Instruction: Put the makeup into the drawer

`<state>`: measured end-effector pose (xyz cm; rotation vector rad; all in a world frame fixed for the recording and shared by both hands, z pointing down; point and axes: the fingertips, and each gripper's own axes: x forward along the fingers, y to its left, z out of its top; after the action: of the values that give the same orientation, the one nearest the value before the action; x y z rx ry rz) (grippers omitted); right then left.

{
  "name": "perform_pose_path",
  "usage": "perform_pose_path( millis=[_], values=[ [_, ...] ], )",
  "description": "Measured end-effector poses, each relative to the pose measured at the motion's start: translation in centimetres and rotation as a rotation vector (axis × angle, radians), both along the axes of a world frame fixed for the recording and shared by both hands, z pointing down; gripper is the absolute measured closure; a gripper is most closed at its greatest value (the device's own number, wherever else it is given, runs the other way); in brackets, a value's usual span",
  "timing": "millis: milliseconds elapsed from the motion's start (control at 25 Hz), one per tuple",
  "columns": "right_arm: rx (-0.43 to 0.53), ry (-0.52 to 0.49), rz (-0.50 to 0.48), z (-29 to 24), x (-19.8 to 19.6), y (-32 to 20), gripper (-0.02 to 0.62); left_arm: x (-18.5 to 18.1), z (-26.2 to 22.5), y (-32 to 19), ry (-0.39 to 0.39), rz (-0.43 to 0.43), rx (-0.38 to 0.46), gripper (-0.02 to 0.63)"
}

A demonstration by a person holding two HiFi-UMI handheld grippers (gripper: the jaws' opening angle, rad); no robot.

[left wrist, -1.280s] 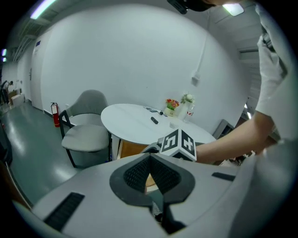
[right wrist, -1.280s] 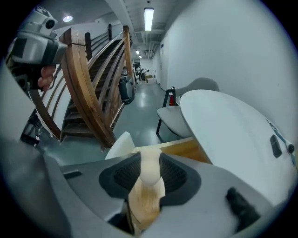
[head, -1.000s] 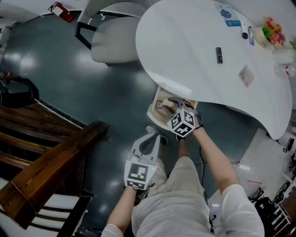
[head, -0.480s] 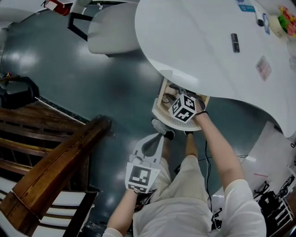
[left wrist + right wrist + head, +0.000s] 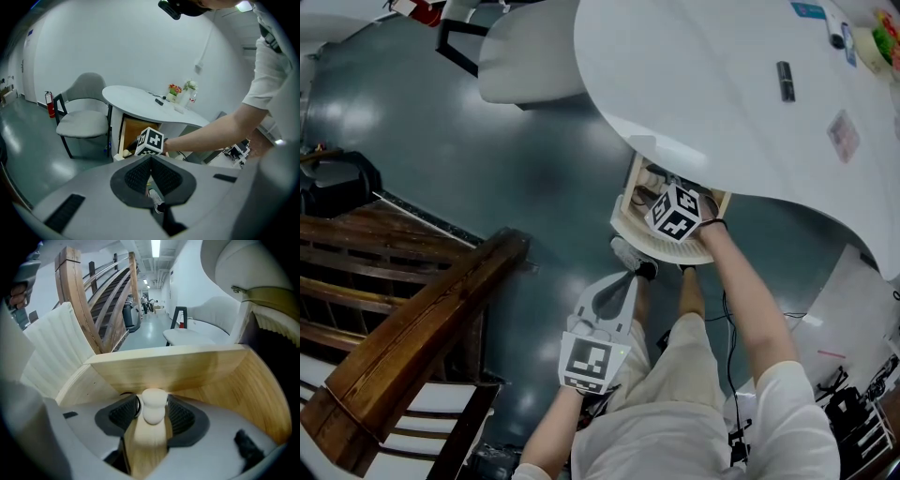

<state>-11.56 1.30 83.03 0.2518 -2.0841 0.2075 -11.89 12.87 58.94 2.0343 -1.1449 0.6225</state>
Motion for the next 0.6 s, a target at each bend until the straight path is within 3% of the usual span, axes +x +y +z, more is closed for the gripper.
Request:
perform_pose_path(
  millis=[360,600],
  values=[
    [0.040,0.004,-0.009,-1.5,0.6,0.1,0.357,0.8,-0.6,-0.6,-0.002,0.002,0.016,0.597],
    [0.072,-0.051,0.010,-6.2,1.5,1.0,0.357,1.8,-2.9,-0.8,0.007,-0.034,0.035,0.597]
  ],
)
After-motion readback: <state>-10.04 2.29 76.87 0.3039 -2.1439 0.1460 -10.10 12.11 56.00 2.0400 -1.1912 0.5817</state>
